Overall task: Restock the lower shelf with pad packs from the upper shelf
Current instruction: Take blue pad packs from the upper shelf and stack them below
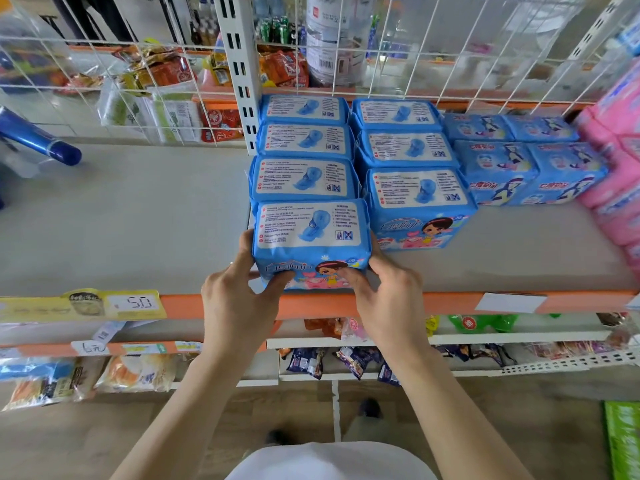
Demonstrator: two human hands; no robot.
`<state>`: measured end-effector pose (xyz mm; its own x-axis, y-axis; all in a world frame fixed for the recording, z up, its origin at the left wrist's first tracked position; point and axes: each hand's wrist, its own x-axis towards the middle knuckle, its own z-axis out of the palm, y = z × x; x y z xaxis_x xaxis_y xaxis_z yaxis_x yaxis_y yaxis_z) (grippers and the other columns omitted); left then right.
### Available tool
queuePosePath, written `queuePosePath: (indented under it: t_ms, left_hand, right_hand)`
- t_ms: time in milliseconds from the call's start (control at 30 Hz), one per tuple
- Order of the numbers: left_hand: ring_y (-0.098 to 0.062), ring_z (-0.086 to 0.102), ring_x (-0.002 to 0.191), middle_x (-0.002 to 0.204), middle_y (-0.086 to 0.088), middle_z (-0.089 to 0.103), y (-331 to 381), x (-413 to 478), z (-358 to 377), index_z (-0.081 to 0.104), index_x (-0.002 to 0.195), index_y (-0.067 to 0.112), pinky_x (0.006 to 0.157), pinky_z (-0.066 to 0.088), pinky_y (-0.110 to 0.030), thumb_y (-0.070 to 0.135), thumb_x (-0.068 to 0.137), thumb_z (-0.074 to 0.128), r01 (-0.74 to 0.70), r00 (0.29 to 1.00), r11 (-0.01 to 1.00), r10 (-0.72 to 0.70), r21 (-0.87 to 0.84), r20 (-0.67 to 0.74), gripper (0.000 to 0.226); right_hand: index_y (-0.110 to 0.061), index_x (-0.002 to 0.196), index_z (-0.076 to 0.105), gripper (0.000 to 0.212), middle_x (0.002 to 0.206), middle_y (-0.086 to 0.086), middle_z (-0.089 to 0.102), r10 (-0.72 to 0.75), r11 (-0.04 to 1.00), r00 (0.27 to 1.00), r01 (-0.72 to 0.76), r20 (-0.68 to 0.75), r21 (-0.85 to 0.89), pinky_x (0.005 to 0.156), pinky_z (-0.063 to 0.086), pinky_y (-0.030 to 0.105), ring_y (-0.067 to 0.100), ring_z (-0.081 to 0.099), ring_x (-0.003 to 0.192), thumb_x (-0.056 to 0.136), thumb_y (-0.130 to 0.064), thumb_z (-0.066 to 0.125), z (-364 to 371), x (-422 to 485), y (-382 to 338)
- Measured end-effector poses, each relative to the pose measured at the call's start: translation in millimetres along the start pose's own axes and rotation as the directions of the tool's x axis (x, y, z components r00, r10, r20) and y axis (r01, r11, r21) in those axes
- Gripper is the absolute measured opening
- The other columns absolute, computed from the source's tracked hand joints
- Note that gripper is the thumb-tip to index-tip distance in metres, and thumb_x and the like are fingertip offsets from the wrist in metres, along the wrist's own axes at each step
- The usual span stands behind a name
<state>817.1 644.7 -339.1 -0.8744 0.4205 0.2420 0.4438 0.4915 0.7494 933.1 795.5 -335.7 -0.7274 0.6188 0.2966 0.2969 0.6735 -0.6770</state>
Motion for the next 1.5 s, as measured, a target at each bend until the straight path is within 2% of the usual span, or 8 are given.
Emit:
queuePosePath:
  t_ms: [400, 633, 800, 933, 1133, 1367, 1433, 1500]
  left_hand:
    - [-0.026, 0.074, 0.096, 0.114, -0.001, 0.075, -2.5, -0.4, -2.2, 0.041, 0.15, 0.019, 0.082, 0.059, -0.049, 0.034, 0.083, 0.078, -0.019, 0.998, 0.997, 0.015, 0.069, 0.055, 0.078]
    - [-0.029, 0.07, 0.101, 0.115, -0.004, 0.074, 5.5, 6.7, -17.6, 0.048, 0.142, 0.026, 0.088, 0.056, -0.046, 0.032, 0.078, 0.083, 0.028, 0.972, 0.997, -0.042, 0.066, 0.229, 0.074]
    - [-0.023, 0.07, 0.103, 0.112, -0.002, 0.074, 5.9, 6.3, -26.3, 0.05, 0.14, 0.029, 0.086, 0.057, -0.041, 0.026, 0.077, 0.085, 0.045, 0.953, 0.998, -0.055, 0.04, 0.297, 0.072]
    - [-0.024, 0.068, 0.087, 0.104, -0.006, 0.074, 12.2, 16.7, -27.0, 0.055, 0.137, 0.022, 0.073, 0.054, -0.035, 0.023, 0.076, 0.085, 0.051, 0.943, 0.994, -0.079, 0.094, 0.323, 0.067]
    - [-0.022, 0.068, 0.081, 0.096, -0.002, 0.074, 17.5, 26.7, -28.5, 0.06, 0.13, 0.02, 0.066, 0.048, -0.024, 0.024, 0.071, 0.088, 0.04, 0.927, 0.988, -0.092, 0.148, 0.364, 0.065]
    - [-0.028, 0.071, 0.085, 0.091, -0.006, 0.077, 16.9, 20.7, -13.3, 0.061, 0.131, 0.018, 0.07, 0.052, -0.034, 0.023, 0.071, 0.089, 0.047, 0.957, 0.98, -0.099, 0.194, 0.271, 0.066]
    - [-0.032, 0.071, 0.085, 0.091, -0.01, 0.076, 17.1, 18.4, -11.0, 0.063, 0.128, 0.015, 0.07, 0.053, -0.037, 0.021, 0.071, 0.089, 0.04, 0.966, 0.98, -0.088, 0.194, 0.242, 0.063]
    - [-0.034, 0.07, 0.09, 0.097, -0.013, 0.076, 17.2, 14.2, -12.0, 0.059, 0.133, 0.015, 0.074, 0.054, -0.039, 0.023, 0.073, 0.087, 0.024, 0.972, 0.98, -0.07, 0.199, 0.226, 0.066]
  right_hand:
    - [-0.004, 0.132, 0.061, 0.051, 0.124, 0.001, 0.07, 0.044, 0.999, 0.998, -0.044, -0.043, 0.012, 0.086, 0.057, 0.031, 0.013, 0.069, 0.104, 0.088, -0.028, 0.073, 8.3, -7.0, 3.1]
    - [-0.015, 0.152, 0.036, 0.063, 0.136, 0.003, 0.062, 0.031, 0.999, 0.999, -0.032, 0.023, 0.038, 0.093, 0.055, 0.04, 0.02, 0.066, 0.113, 0.097, -0.03, 0.064, 4.8, -15.8, 6.1]
    - [-0.014, 0.144, 0.045, 0.06, 0.115, -0.002, 0.068, 0.104, 0.994, 0.992, -0.104, 0.064, -0.017, 0.087, 0.055, 0.027, 0.013, 0.067, 0.1, 0.094, -0.044, 0.062, 2.1, -22.7, 1.8]
    - [-0.021, 0.137, 0.054, 0.054, 0.112, -0.012, 0.07, 0.137, 0.99, 0.987, -0.139, 0.087, 0.02, 0.085, 0.055, 0.022, 0.003, 0.067, 0.098, 0.092, -0.05, 0.062, -1.7, -14.2, -6.0]
    - [-0.013, 0.121, 0.061, 0.059, 0.1, -0.003, 0.072, 0.184, 0.98, 0.97, -0.169, 0.16, -0.104, 0.066, 0.049, 0.021, 0.01, 0.065, 0.08, 0.086, -0.06, 0.06, -18.4, -0.3, -12.9]
    - [-0.019, 0.118, 0.07, 0.042, 0.106, -0.011, 0.074, 0.103, 0.995, 0.979, -0.102, 0.176, -0.017, 0.067, 0.048, 0.013, 0.006, 0.068, 0.088, 0.09, -0.051, 0.066, -21.8, 5.7, -3.0]
    - [-0.016, 0.11, 0.072, 0.042, 0.094, -0.015, 0.073, 0.096, 0.994, 0.974, -0.104, 0.204, 0.031, 0.068, 0.052, 0.014, 0.007, 0.07, 0.087, 0.091, -0.052, 0.064, -22.6, 5.6, 0.5]
    - [-0.008, 0.099, 0.07, 0.042, 0.076, -0.021, 0.061, 0.05, 0.998, 0.984, -0.053, 0.17, 0.013, 0.057, 0.041, 0.004, 0.008, 0.064, 0.072, 0.088, -0.049, 0.069, -27.4, 3.8, 1.5]
